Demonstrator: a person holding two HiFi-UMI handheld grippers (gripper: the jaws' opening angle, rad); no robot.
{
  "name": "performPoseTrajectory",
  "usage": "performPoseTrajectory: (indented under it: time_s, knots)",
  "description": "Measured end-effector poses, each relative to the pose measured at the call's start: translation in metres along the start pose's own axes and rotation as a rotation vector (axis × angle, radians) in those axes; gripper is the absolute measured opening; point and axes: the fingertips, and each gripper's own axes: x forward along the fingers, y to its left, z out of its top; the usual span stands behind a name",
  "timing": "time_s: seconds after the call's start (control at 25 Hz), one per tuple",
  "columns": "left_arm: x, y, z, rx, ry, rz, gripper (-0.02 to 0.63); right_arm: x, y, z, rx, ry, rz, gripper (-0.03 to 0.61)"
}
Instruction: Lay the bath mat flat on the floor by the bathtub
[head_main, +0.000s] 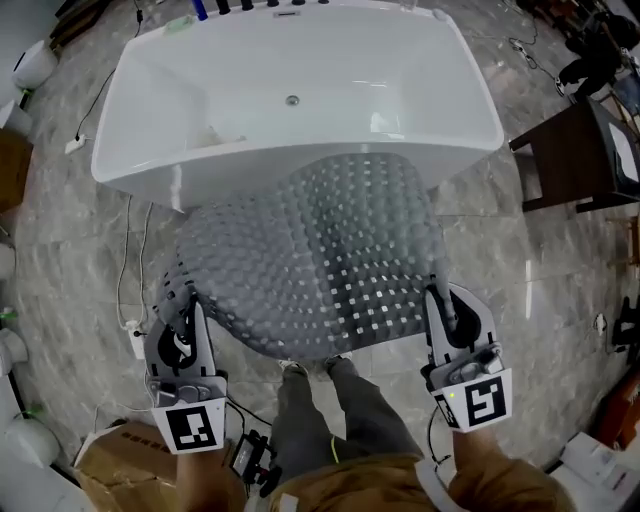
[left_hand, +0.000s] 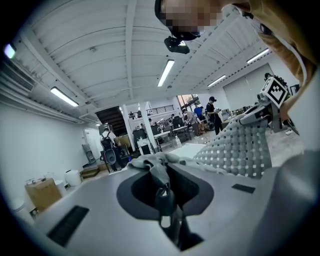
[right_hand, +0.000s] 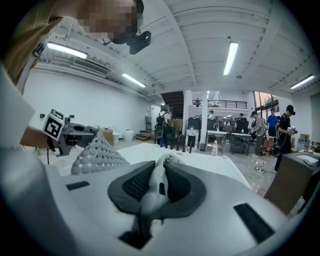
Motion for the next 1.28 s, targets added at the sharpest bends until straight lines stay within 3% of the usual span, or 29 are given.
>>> performPoseTrajectory:
  time_s: [0.28, 0.44, 0.6, 0.8, 0.96, 1.28]
  knots:
    - [0.005, -0.007, 0.016, 0.097, 0.065, 0.009, 0.044, 0.006, 0.002, -0.014, 0.089, -0.031, 0.004, 0.048]
    - [0.016, -0.018, 0.021, 0.102, 0.085, 0.013, 0.044, 0.001, -0.016, -0.021, 0.127, -0.017, -0.014, 0.048]
    - [0.024, -0.016, 0.028, 0.189, 0.075, 0.021, 0.044, 0.008, -0.015, -0.036, 0.184, -0.069, -0.022, 0.048]
    - [0.03, -0.021, 0.022, 0.169, 0.085, -0.018, 0.044, 0.015, -0.016, -0.029, 0.145, -0.032, -0.031, 0.048]
    - [0.026, -0.02, 0.021, 0.2, 0.115, -0.023, 0.044, 0.018, -0.016, -0.034, 0.152, -0.045, -0.02, 0.048]
    - [0.032, -0.017, 0.023, 0.206, 0.071, -0.026, 0.044, 0.017, -0.009, -0.03, 0.102, -0.054, -0.021, 0.048]
